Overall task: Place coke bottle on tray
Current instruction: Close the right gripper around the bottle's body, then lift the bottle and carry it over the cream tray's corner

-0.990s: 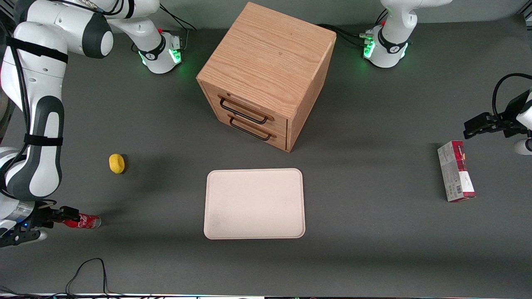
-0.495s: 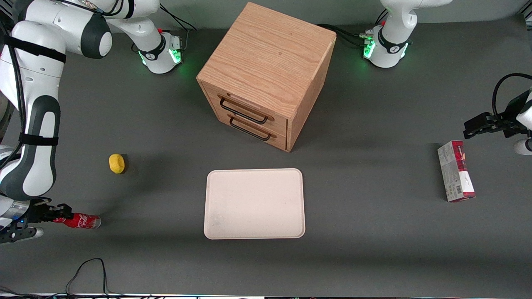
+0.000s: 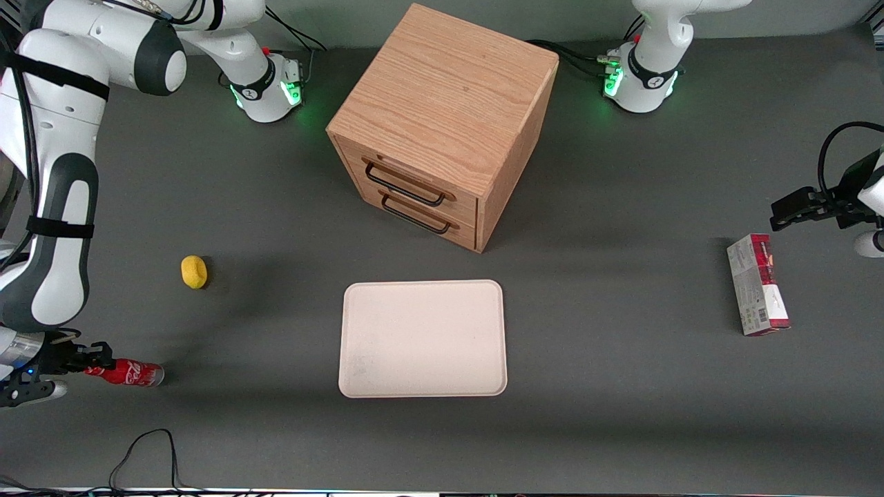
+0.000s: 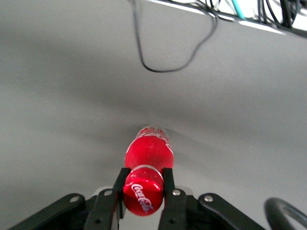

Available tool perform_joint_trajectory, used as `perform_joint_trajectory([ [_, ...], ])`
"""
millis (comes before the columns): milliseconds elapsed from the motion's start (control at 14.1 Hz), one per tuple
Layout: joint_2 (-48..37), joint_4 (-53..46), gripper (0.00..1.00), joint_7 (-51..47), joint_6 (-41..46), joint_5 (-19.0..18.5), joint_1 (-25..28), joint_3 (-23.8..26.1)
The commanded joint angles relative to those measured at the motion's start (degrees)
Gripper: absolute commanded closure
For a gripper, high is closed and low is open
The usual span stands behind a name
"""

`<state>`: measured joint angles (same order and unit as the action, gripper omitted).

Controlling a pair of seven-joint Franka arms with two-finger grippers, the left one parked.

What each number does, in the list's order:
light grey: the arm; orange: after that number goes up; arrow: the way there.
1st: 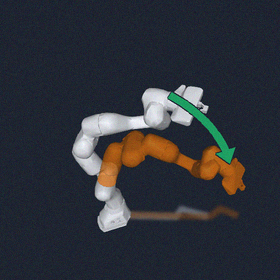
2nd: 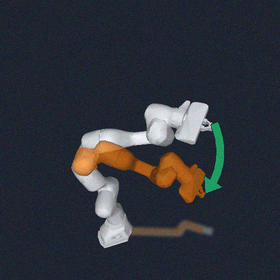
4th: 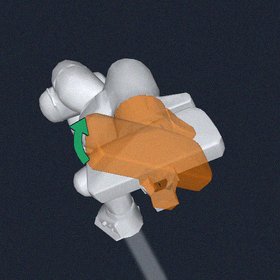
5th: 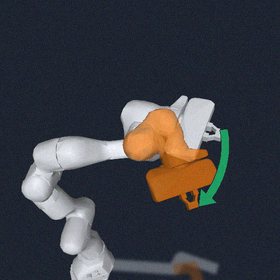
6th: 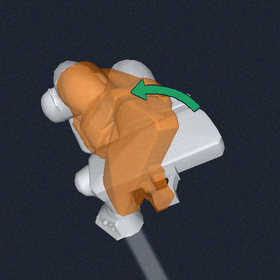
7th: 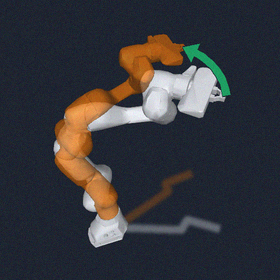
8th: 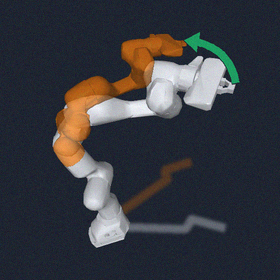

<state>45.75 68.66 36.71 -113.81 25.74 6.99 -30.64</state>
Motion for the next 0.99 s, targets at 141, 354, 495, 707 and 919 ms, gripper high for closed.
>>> perform_joint_trajectory([
  [141, -2.4, -15.1, 1.00, -13.7, 20.6, -4.5, 3.3, 0.8],
  [354, -3.9, -20.4, 1.00, -22.8, 26.8, -5.6, 7.2, 1.8],
  [495, -5.4, -20.9, 1.00, -29.8, 26.8, -9.7, 8.5, 8.2],
  [707, -5.1, -21.8, 1.00, -40.9, 23.2, -28.8, 6.9, 29.4],
  [919, -2.4, -21.1, 1.00, -50.8, 18.6, -35.0, 4.7, 42.3],
])
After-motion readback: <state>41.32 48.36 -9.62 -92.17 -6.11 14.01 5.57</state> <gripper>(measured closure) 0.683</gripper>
